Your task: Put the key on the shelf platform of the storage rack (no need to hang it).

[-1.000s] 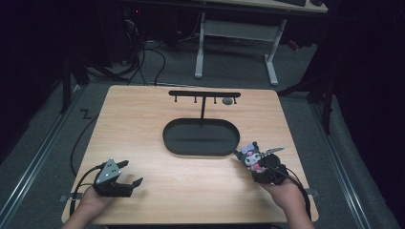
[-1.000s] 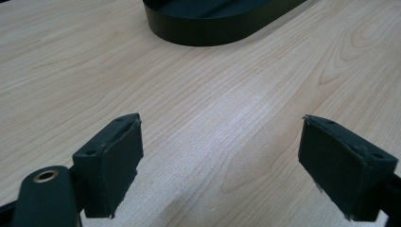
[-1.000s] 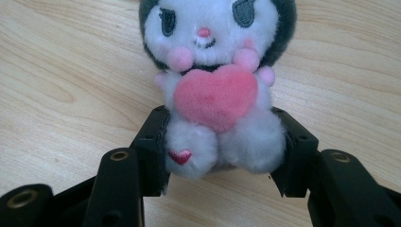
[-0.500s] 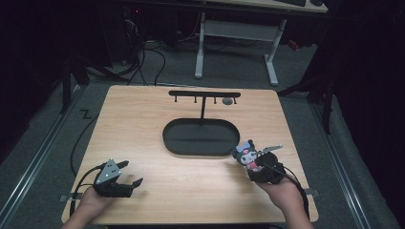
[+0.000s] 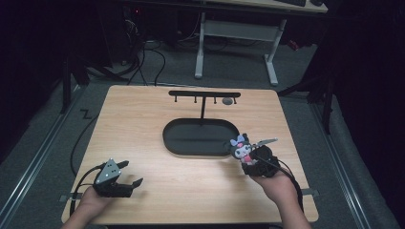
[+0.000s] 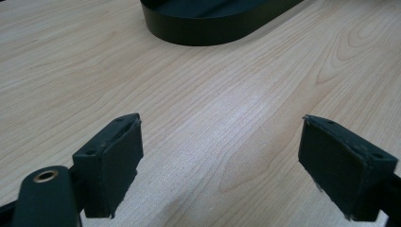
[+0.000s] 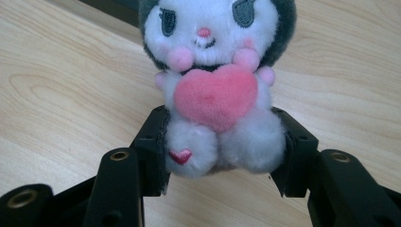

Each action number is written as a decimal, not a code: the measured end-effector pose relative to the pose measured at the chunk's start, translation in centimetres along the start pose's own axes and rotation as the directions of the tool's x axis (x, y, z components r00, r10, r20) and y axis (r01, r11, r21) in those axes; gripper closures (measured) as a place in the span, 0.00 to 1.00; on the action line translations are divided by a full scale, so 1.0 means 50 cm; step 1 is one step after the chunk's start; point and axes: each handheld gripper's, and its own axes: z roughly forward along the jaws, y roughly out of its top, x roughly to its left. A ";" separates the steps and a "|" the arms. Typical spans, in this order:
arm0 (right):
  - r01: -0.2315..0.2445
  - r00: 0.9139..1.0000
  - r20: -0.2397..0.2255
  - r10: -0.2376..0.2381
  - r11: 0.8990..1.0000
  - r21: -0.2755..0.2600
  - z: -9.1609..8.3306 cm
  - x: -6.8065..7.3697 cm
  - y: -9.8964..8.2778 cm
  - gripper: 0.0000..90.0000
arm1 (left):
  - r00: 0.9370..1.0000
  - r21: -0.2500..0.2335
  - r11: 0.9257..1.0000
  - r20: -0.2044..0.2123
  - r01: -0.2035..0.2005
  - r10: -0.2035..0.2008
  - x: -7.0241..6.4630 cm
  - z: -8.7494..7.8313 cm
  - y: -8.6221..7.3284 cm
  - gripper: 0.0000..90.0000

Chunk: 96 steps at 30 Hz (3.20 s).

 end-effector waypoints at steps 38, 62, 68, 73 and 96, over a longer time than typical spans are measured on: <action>0.023 0.999 -0.031 -0.023 1.000 -0.022 0.071 0.054 0.120 0.53 | 1.000 0.002 1.000 0.005 -0.004 0.004 -0.002 -0.001 -0.001 0.17; 0.009 0.999 -0.040 -0.010 1.000 -0.013 0.127 0.071 0.188 0.53 | 1.000 0.009 1.000 0.010 0.000 0.000 -0.002 0.000 -0.001 0.17; -0.001 0.999 -0.041 0.001 1.000 -0.010 0.143 0.071 0.201 0.53 | 1.000 0.008 1.000 0.011 0.003 -0.003 -0.002 0.000 -0.001 0.17; 0.010 0.999 -0.033 -0.011 1.000 -0.009 0.148 0.078 0.217 0.53 | 1.000 0.009 1.000 0.011 0.003 -0.003 -0.002 0.000 -0.001 0.17; -0.011 0.999 -0.043 0.014 0.997 0.072 0.192 0.074 0.180 0.53 | 1.000 0.014 1.000 0.013 -0.003 0.003 -0.003 0.001 -0.001 0.17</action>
